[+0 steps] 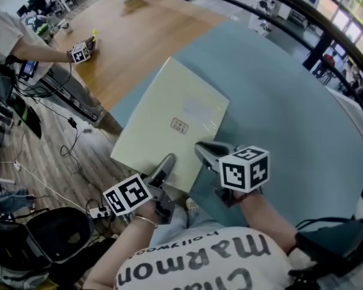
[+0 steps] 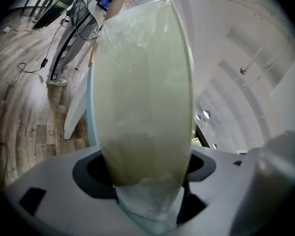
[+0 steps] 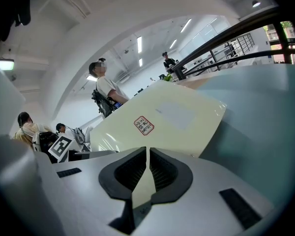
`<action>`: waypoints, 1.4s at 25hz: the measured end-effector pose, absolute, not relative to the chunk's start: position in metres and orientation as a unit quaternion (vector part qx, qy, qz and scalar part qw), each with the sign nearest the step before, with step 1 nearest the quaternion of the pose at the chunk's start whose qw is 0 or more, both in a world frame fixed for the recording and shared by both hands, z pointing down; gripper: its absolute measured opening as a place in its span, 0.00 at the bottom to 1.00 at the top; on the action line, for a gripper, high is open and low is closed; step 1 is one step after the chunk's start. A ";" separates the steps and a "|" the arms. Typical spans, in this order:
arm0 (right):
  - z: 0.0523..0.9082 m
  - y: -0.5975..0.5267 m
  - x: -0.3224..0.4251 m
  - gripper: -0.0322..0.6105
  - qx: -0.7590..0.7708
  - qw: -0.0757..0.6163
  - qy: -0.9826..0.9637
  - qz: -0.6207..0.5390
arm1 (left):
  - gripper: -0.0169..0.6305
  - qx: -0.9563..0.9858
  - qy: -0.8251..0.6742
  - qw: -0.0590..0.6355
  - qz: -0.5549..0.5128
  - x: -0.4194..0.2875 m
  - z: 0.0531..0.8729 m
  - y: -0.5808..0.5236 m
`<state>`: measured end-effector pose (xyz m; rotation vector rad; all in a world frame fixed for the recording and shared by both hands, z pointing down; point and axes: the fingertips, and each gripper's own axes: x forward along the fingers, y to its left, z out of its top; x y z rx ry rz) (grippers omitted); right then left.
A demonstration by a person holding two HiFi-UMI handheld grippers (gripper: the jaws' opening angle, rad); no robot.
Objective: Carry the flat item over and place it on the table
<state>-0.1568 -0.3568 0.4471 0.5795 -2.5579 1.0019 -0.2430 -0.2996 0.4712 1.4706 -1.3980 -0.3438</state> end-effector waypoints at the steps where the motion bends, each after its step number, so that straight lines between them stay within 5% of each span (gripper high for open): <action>1: 0.448 -0.356 -0.156 0.12 0.203 0.167 -0.898 0.353 | 0.60 0.610 -0.582 0.518 -0.144 -0.243 0.473 -0.299; 35: 0.456 -0.354 -0.167 0.12 0.196 0.180 -0.892 0.365 | 0.70 0.552 -0.598 0.558 -0.159 -0.269 0.501 -0.293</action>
